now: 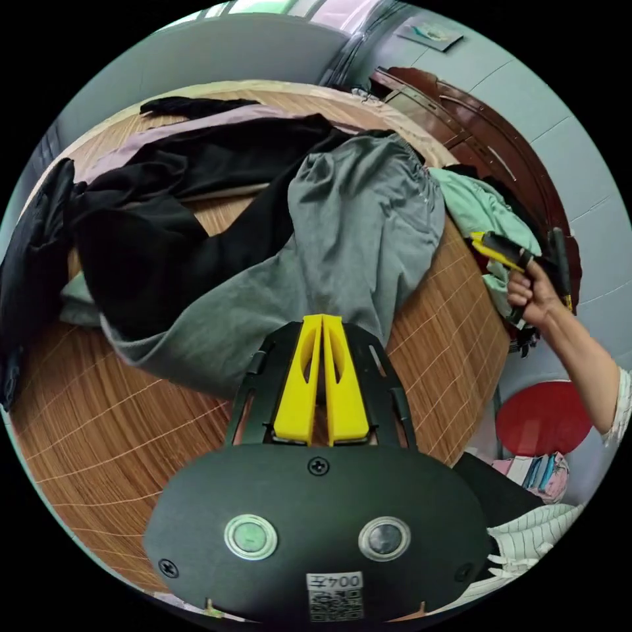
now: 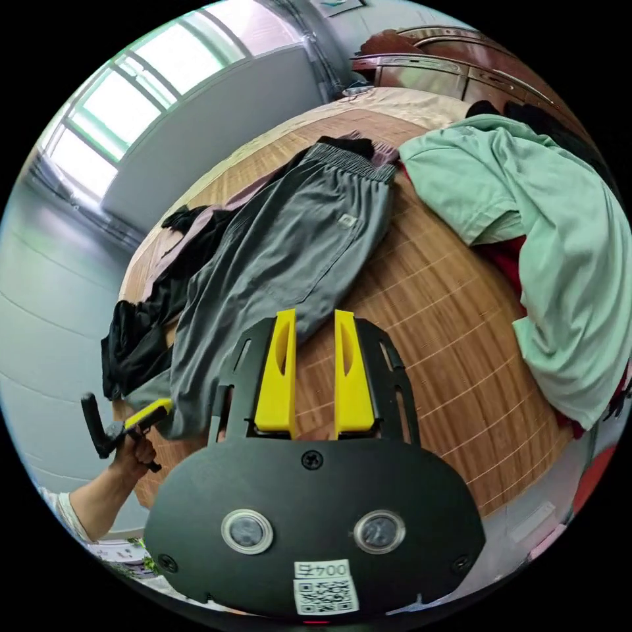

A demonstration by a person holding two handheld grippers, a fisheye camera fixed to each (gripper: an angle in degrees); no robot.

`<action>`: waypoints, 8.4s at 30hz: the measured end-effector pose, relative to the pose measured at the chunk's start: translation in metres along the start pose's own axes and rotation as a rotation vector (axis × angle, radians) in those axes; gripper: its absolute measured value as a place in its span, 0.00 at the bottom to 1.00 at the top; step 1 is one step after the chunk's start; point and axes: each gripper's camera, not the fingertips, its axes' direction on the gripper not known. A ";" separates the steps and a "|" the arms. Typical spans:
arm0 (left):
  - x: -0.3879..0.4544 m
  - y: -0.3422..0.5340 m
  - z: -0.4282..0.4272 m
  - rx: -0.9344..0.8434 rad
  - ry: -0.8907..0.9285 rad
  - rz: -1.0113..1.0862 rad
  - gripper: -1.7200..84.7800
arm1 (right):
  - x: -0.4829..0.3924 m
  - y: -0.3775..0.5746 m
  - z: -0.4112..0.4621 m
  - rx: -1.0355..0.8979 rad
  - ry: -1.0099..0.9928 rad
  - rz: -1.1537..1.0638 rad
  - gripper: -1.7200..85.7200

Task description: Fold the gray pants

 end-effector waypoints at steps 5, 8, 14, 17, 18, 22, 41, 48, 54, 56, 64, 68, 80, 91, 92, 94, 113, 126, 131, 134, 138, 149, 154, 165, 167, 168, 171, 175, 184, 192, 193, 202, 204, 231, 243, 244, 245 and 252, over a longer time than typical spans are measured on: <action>0.004 -0.021 0.019 -0.014 0.073 -0.126 0.03 | 0.030 -0.121 0.003 -0.028 -0.015 0.050 0.15; 0.003 -0.033 0.021 -0.057 0.139 -0.191 0.03 | 0.041 -0.173 0.017 -0.072 -0.048 0.140 0.17; 0.038 -0.042 -0.020 0.063 0.209 -0.182 0.03 | 0.018 -0.221 0.006 -0.119 -0.051 0.197 0.06; 0.057 -0.043 -0.039 0.096 0.200 -0.201 0.04 | -0.021 -0.211 -0.032 -0.013 -0.028 0.068 0.03; 0.065 -0.047 -0.045 0.108 0.200 -0.196 0.05 | -0.043 -0.202 -0.051 0.041 -0.043 -0.021 0.03; 0.094 -0.085 -0.056 0.138 0.232 -0.155 0.07 | -0.119 -0.172 -0.096 0.087 -0.103 -0.293 0.02; 0.142 -0.217 0.003 0.145 0.431 -0.334 0.18 | -0.337 -0.044 -0.083 -0.077 -0.050 -0.813 0.01; 0.145 -0.214 0.034 0.193 0.574 -0.468 0.19 | -0.345 -0.031 -0.049 -0.126 -0.028 -0.781 0.01; 0.172 -0.224 0.030 0.271 0.398 -0.453 0.18 | -0.366 -0.030 -0.026 -0.127 -0.044 -0.736 0.02; 0.171 -0.227 0.035 0.268 0.393 -0.458 0.17 | -0.371 -0.032 -0.021 -0.131 -0.050 -0.716 0.02; 0.175 -0.232 0.048 0.259 0.478 -0.328 0.11 | -0.389 -0.045 0.004 -0.185 -0.069 -0.682 0.05; 0.182 -0.231 0.043 0.247 0.463 -0.251 0.10 | -0.375 -0.060 -0.006 -0.161 -0.128 -0.633 0.08; 0.230 -0.223 0.024 0.163 0.312 -0.028 0.07 | -0.488 -0.104 0.055 -0.354 -0.149 -0.877 0.17; 0.239 -0.195 0.015 0.116 0.322 0.006 0.04 | -0.518 -0.112 0.099 -0.412 -0.166 -1.126 0.13; 0.241 -0.195 0.016 0.105 0.313 0.002 0.04 | -0.529 -0.105 0.106 -0.416 -0.142 -1.179 0.14; 0.246 -0.188 0.017 0.075 0.283 0.001 0.04 | -0.544 -0.097 0.119 -0.412 -0.066 -1.255 0.14; 0.239 -0.033 -0.129 0.227 0.293 -0.101 0.05 | -0.541 -0.115 0.031 -0.068 -0.257 -0.881 0.06; 0.184 0.161 -0.459 0.568 0.532 0.036 0.04 | -0.560 -0.133 -0.215 0.245 -0.736 -0.529 0.06; 0.178 0.239 -0.569 0.664 0.550 0.133 0.04 | -0.618 -0.104 -0.302 0.315 -0.851 -0.645 0.06; 0.176 0.289 -0.630 0.725 0.566 0.201 0.04 | -0.663 -0.081 -0.356 0.343 -0.880 -0.756 0.05; 0.158 0.362 -0.701 0.861 0.599 0.213 0.04 | -0.723 -0.050 -0.413 0.360 -0.971 -0.875 0.05; 0.120 0.541 -0.884 1.221 0.391 0.089 0.05 | -0.897 0.018 -0.468 0.270 -1.272 -1.069 0.05; 0.130 0.583 -0.971 1.204 0.216 0.071 0.05 | -0.940 0.038 -0.461 0.193 -1.426 -1.024 0.04; 0.113 0.463 -0.989 0.917 0.166 0.004 0.05 | -0.907 0.008 -0.347 0.139 -1.374 -0.733 0.05; 0.099 0.425 -0.951 0.844 0.210 -0.019 0.05 | -0.882 -0.005 -0.306 0.131 -1.326 -0.661 0.05; 0.090 0.398 -0.921 0.783 0.247 -0.039 0.05 | -0.862 -0.013 -0.278 0.141 -1.271 -0.620 0.05; 0.074 0.328 -0.835 0.607 0.318 -0.073 0.05 | -0.811 -0.034 -0.204 0.109 -1.130 -0.530 0.05; 0.069 0.245 -0.702 0.384 0.374 -0.113 0.05 | -0.750 -0.054 -0.119 0.045 -0.942 -0.399 0.05; 0.124 0.138 -0.517 0.000 0.409 -0.038 0.05 | -0.656 -0.050 0.011 -0.092 -0.656 -0.141 0.05; 0.162 0.088 -0.481 -0.095 0.473 0.070 0.05 | -0.654 -0.014 0.045 -0.086 -0.678 -0.086 0.05; 0.159 0.085 -0.479 -0.089 0.497 0.063 0.05 | -0.655 -0.011 0.046 -0.085 -0.683 -0.088 0.05; 0.107 0.087 -0.462 0.040 0.702 -0.062 0.05 | -0.670 0.035 0.060 -0.020 -0.680 -0.213 0.06; 0.095 0.090 -0.455 0.059 0.729 -0.092 0.05 | -0.679 0.053 0.065 0.001 -0.648 -0.279 0.06; 0.023 0.094 -0.396 -0.020 0.845 -0.180 0.05 | -0.766 0.316 0.072 0.129 -0.443 -0.853 0.16; 0.045 0.100 -0.367 0.081 0.676 -0.370 0.05 | -0.824 0.428 0.111 0.330 0.050 -0.882 0.14; 0.046 0.100 -0.363 0.075 0.682 -0.360 0.05 | -0.824 0.431 0.113 0.335 0.060 -0.886 0.14; 0.046 0.100 -0.361 0.069 0.686 -0.355 0.05 | -0.824 0.436 0.115 0.345 0.070 -0.900 0.13; 0.048 0.103 -0.333 0.024 0.763 -0.381 0.05 | -0.834 0.470 0.129 0.407 0.229 -1.068 0.12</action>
